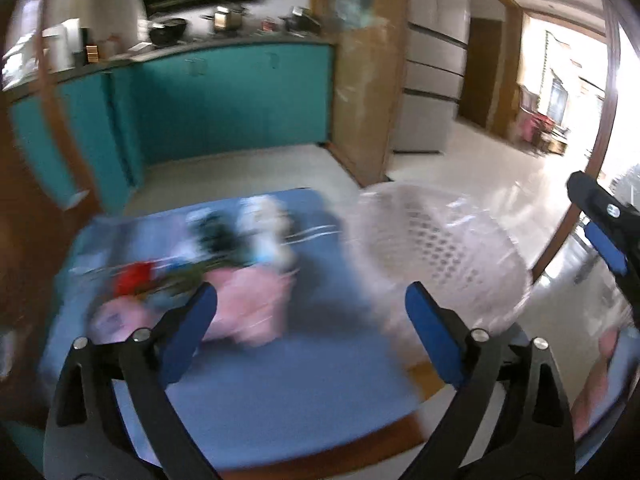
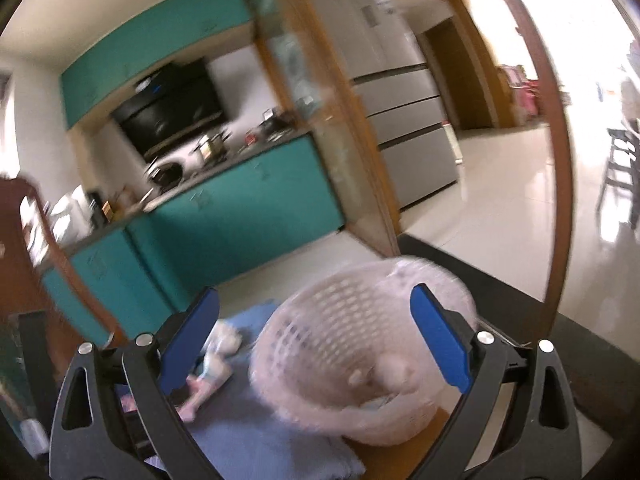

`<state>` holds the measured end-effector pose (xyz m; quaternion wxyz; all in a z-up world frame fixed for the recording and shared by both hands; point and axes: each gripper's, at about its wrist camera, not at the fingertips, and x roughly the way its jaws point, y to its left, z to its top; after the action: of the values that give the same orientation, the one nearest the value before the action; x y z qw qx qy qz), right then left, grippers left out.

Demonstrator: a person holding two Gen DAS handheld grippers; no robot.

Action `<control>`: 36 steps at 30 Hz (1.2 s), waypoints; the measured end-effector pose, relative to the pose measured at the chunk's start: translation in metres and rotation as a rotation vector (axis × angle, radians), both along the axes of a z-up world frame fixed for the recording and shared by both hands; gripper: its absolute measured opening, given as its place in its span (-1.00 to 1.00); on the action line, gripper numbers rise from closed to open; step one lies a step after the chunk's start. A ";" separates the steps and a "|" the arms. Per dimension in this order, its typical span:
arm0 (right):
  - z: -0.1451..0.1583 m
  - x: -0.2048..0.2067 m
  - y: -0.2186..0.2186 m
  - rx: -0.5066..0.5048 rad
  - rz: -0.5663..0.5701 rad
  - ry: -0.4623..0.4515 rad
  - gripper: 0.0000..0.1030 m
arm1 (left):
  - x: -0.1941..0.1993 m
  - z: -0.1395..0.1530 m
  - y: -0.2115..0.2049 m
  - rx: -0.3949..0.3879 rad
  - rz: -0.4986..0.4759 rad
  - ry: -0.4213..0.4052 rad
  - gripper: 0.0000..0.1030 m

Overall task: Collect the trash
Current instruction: 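Carry both bags over the white wastebasket and open both grippers to drop them, then move both grippers back toward the pile of bags on the seat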

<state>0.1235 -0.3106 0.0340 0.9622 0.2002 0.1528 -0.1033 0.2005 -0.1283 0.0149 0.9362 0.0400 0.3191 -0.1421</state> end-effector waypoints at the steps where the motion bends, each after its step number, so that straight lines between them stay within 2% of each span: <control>1: -0.002 0.004 0.014 -0.028 0.046 0.027 0.83 | -0.012 -0.001 0.024 0.008 0.044 -0.008 0.87; 6: -0.012 0.006 0.074 -0.098 0.232 0.115 0.83 | -0.044 -0.007 0.100 -0.009 0.194 -0.017 0.90; 9: -0.018 0.000 0.096 -0.123 0.286 0.144 0.83 | -0.058 -0.014 0.125 -0.028 0.221 -0.010 0.90; 16: -0.030 -0.010 0.130 -0.159 0.341 0.182 0.83 | -0.070 -0.027 0.131 -0.016 0.205 0.008 0.90; 36: -0.031 -0.006 0.131 -0.175 0.328 0.184 0.83 | -0.077 -0.024 0.140 -0.041 0.192 -0.008 0.90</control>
<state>0.1173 -0.1793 0.0034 0.9618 0.0782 0.2611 0.0239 0.1233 0.0116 -0.0087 0.9473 -0.0096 0.3148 -0.0581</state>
